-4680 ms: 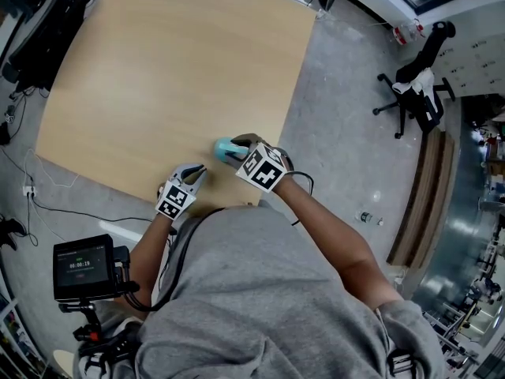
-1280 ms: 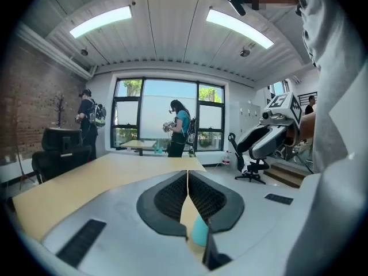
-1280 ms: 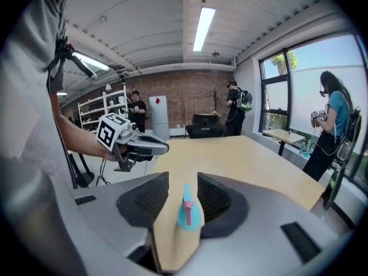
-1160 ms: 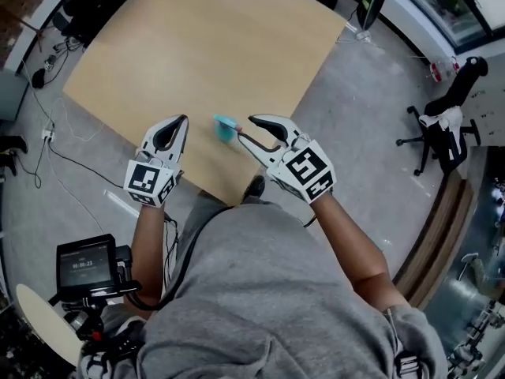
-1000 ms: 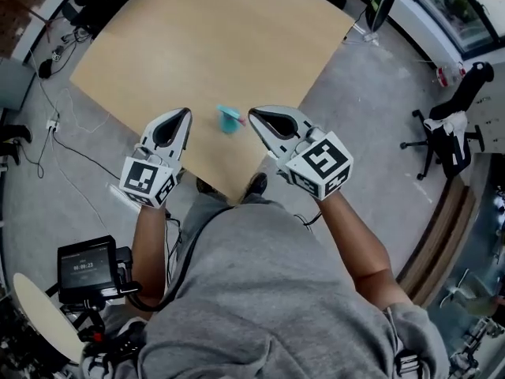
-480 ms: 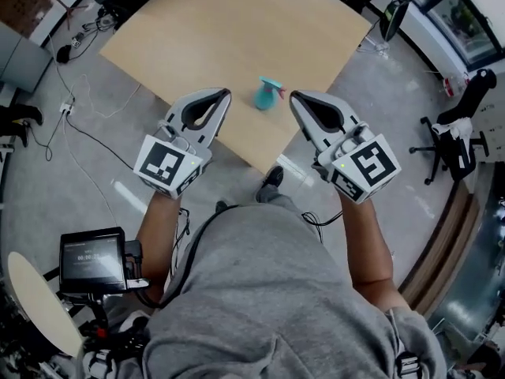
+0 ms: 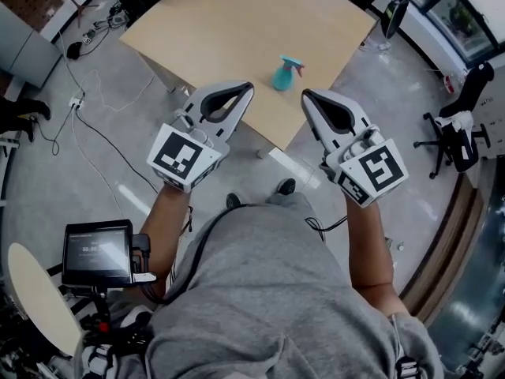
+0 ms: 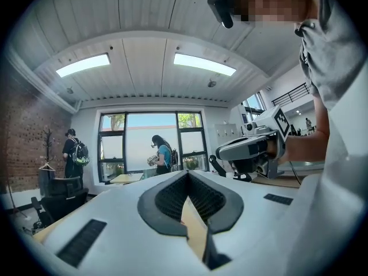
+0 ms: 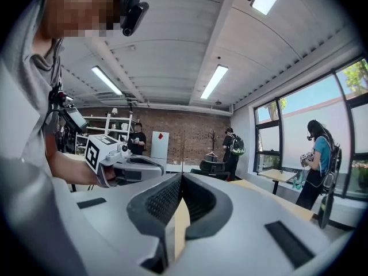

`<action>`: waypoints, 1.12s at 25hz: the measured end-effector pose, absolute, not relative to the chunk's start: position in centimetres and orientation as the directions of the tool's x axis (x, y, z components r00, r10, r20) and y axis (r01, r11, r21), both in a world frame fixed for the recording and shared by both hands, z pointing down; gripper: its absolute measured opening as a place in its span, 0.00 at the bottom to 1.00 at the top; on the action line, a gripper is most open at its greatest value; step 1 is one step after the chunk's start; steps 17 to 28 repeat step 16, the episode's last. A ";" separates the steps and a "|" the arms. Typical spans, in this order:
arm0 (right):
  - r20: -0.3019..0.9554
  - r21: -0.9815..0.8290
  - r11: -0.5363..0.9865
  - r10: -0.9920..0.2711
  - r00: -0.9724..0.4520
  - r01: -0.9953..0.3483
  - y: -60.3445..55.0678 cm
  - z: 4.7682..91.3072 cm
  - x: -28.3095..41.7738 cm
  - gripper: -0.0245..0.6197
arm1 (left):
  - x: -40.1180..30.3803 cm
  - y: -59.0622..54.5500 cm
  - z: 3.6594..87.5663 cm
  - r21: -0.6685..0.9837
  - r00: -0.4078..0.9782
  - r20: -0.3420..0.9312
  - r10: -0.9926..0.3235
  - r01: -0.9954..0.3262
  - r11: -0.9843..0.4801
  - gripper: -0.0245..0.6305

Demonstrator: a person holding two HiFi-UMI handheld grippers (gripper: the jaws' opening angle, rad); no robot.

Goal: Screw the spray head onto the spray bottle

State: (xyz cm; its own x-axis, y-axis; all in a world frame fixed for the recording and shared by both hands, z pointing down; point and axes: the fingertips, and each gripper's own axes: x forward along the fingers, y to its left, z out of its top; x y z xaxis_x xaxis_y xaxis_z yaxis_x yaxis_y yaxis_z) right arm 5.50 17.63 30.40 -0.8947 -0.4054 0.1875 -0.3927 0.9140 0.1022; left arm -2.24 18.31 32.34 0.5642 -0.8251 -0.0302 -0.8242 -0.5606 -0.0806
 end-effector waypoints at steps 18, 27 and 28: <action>0.202 0.089 0.912 -0.410 -0.889 -0.401 19.4 29.7 8.6 0.05 | -0.6 20.6 33.9 0.003 0.546 -0.011 -0.838 -0.838 -0.546 0.04; 0.202 0.089 0.912 -0.410 -0.889 -0.401 19.4 29.7 8.6 0.05 | -0.6 20.6 33.9 0.003 0.546 -0.011 -0.838 -0.838 -0.546 0.04; 0.202 0.089 0.912 -0.410 -0.889 -0.401 19.4 29.7 8.6 0.05 | -0.6 20.6 33.9 0.003 0.546 -0.011 -0.838 -0.838 -0.546 0.04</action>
